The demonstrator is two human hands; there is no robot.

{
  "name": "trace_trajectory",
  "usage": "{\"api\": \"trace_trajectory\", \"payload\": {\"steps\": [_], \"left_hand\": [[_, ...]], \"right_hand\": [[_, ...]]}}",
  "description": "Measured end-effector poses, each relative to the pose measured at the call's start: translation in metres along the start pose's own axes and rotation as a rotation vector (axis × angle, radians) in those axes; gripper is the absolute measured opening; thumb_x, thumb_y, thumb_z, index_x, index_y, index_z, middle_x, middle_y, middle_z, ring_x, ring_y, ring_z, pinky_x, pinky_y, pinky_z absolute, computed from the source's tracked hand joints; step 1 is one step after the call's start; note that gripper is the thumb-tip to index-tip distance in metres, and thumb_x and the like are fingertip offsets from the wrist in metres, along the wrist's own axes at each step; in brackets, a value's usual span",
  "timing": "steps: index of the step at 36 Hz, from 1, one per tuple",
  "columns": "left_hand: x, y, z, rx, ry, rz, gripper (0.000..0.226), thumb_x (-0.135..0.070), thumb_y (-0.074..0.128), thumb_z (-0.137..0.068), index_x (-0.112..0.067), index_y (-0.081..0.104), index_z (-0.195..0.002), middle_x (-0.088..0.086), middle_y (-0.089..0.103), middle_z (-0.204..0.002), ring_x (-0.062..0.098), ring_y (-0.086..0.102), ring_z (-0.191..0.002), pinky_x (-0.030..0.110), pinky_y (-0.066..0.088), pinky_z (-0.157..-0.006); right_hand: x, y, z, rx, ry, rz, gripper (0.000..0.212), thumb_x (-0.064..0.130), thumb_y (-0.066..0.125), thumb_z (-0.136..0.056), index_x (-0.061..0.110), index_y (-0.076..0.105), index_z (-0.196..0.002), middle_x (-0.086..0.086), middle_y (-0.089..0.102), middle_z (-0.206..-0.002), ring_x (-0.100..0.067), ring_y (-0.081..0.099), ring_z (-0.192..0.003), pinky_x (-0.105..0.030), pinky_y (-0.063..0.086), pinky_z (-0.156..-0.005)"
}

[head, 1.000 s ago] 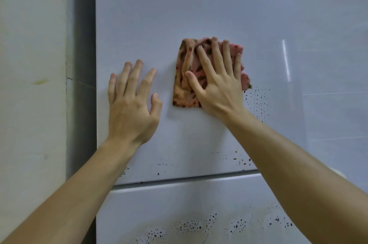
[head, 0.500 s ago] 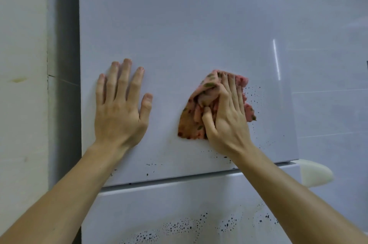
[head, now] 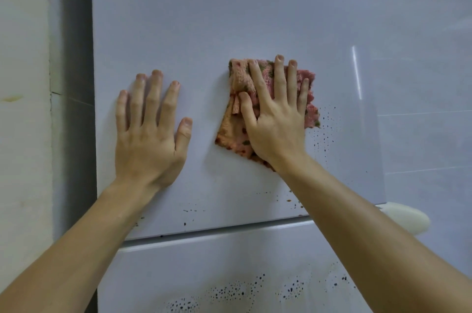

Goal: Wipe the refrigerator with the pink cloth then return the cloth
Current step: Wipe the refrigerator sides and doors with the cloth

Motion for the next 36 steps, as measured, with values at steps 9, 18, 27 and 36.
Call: {"api": "trace_trajectory", "payload": {"steps": [9,18,27,36], "left_hand": [[0.002,-0.001,-0.002,0.057,-0.008,0.037,0.067,-0.045,0.029,-0.105,-0.019,0.02,-0.167,0.008,0.008,-0.176,0.027,0.002,-0.163,0.049,-0.001,-0.131],[0.002,0.0,0.0,0.045,-0.002,0.024,0.068,-0.045,0.029,-0.105,-0.018,0.019,-0.167,0.008,0.007,-0.176,0.027,0.002,-0.163,0.048,-0.002,-0.131],[-0.001,-0.001,0.0,0.06,-0.013,0.053,0.068,-0.044,0.031,-0.104,-0.017,0.023,-0.166,0.008,0.01,-0.175,0.027,0.003,-0.163,0.049,-0.001,-0.131],[0.003,-0.012,-0.005,-0.003,-0.023,0.14,0.062,-0.035,0.036,-0.102,-0.014,0.04,-0.16,0.011,0.025,-0.171,0.03,0.016,-0.16,0.043,0.0,-0.13]], "right_hand": [[-0.025,-0.008,0.054,-0.049,-0.092,-0.054,0.057,0.032,0.03,-0.112,0.009,0.03,-0.163,-0.016,0.021,-0.172,-0.03,0.012,-0.162,-0.05,0.01,-0.132],[-0.04,-0.01,-0.011,0.069,0.078,0.004,0.076,0.07,0.024,-0.101,0.039,0.003,-0.167,-0.008,-0.015,-0.175,-0.024,-0.02,-0.161,-0.047,-0.014,-0.13],[-0.048,-0.01,0.014,0.059,0.085,0.02,0.071,0.055,0.015,-0.107,0.021,0.005,-0.168,-0.009,-0.006,-0.176,-0.024,-0.012,-0.162,-0.048,-0.007,-0.132],[-0.072,-0.023,0.072,-0.05,-0.032,-0.099,0.055,0.022,0.031,-0.11,-0.003,0.035,-0.159,-0.023,0.025,-0.169,-0.034,0.016,-0.161,-0.048,0.012,-0.132]]}}
Point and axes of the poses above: each hand's wrist, its own z-axis away from the middle knuckle, its own y-axis out of the palm, x = y × z, the point moved 8 cm from there along -z, towards the middle knuckle
